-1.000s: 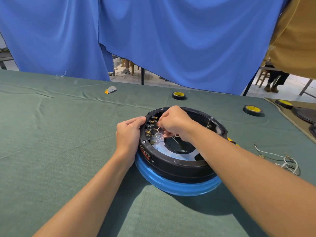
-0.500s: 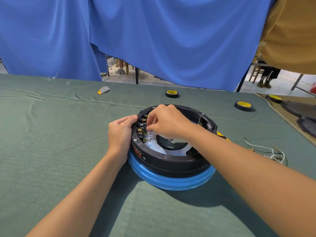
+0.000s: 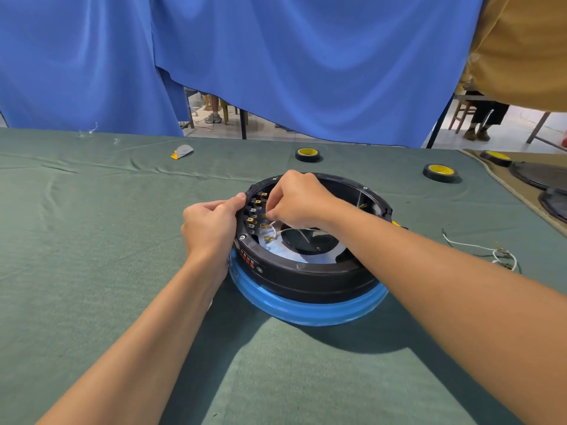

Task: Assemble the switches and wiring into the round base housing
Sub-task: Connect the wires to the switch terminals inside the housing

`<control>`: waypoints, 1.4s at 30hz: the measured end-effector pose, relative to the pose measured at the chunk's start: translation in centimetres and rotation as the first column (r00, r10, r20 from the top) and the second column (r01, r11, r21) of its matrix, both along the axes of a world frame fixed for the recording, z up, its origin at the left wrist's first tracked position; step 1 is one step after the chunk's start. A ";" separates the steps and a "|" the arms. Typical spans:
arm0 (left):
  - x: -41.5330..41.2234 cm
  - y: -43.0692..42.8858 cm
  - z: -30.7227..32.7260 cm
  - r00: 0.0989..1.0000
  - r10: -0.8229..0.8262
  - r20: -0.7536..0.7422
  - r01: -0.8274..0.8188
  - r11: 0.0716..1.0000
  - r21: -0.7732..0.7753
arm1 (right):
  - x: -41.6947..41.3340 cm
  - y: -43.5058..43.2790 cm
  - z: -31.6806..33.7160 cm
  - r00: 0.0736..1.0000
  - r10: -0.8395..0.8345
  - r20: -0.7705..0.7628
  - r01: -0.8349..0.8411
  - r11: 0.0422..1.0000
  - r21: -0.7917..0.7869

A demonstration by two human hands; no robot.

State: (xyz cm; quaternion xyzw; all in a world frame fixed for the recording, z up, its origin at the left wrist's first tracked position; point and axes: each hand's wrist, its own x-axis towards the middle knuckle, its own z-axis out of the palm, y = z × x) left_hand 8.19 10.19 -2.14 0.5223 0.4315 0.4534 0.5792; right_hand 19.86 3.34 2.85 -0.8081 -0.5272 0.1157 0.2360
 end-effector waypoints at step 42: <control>0.1 0.0 -0.4 0.999 0.015 0.036 -0.013 0.999 -0.052 | -1.0 2.5 -0.6 0.880 -0.301 -0.366 0.309 0.950 -0.040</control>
